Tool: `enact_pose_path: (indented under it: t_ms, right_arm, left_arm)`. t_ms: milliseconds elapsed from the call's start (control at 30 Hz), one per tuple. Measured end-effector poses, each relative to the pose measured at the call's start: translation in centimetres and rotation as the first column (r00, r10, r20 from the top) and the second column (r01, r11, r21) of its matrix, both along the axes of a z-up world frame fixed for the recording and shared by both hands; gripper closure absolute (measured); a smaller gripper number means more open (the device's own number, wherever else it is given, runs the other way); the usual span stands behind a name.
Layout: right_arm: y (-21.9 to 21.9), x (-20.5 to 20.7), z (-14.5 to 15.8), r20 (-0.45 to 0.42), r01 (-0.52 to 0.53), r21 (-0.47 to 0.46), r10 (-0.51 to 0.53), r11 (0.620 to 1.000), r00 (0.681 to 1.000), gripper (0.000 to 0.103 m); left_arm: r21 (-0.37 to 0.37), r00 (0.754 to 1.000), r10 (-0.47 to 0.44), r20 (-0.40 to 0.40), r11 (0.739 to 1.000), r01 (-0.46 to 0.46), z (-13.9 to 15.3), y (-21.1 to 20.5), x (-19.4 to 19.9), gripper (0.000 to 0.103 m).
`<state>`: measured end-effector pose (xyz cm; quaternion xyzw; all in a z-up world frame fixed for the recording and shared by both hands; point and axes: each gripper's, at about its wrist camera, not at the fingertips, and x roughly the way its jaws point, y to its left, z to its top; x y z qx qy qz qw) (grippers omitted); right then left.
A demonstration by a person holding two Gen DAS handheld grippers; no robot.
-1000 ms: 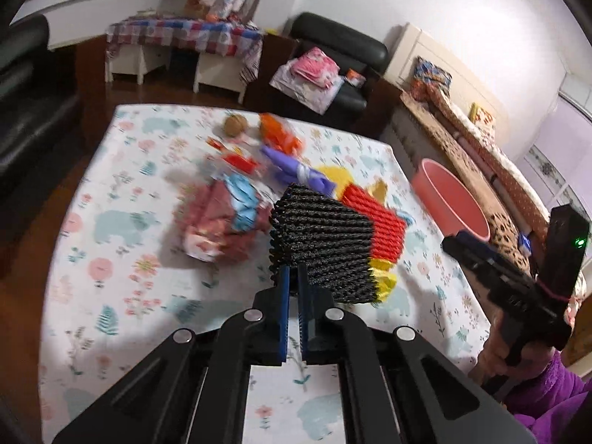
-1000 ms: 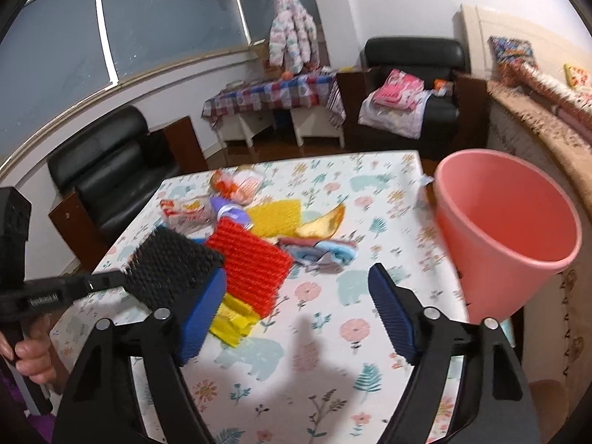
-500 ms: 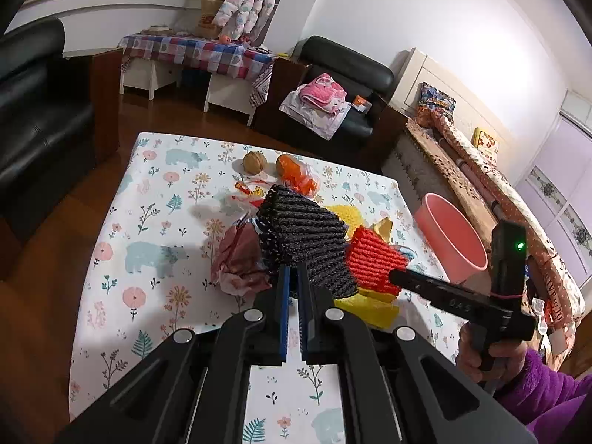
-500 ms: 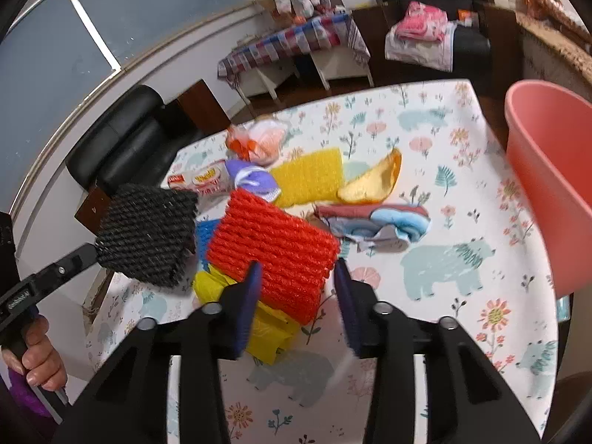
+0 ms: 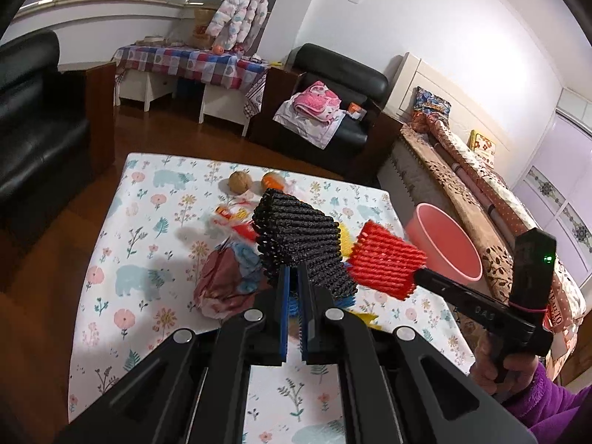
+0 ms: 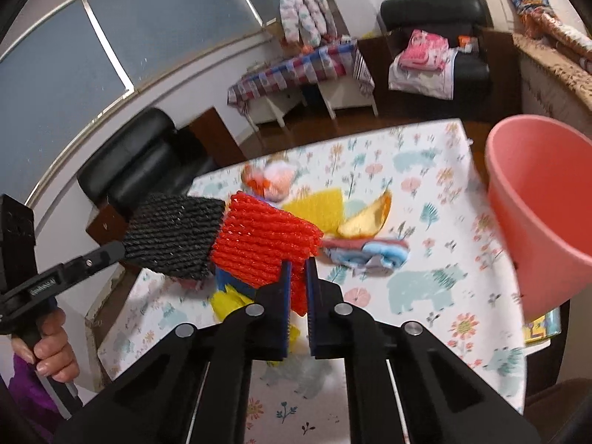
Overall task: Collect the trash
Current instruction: 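Carry both pads over the pink bucket and open both tools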
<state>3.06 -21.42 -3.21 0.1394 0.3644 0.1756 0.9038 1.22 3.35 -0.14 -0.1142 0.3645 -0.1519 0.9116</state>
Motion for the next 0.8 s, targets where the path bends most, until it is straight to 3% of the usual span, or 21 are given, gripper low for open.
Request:
enact_pose_path:
  t_ms: [333, 800]
  right_arm:
    - [-6.1, -1.0, 2.2, 0.058, 0.174, -0.01, -0.174, 0.985, 0.983, 0.095]
    - [-16.2, -2.3, 1.7, 0.09, 0.461, -0.095, -0.454, 0.882, 0.887, 0.095]
  left_arm:
    - [0.003, 0.997, -0.075, 0.033, 0.997, 0.075, 1.9, -5.0, 1.9, 0.1]
    - [0.021, 0.97, -0.24, 0.034, 0.971, 0.24, 2.5, -17.3, 6.9, 0.1]
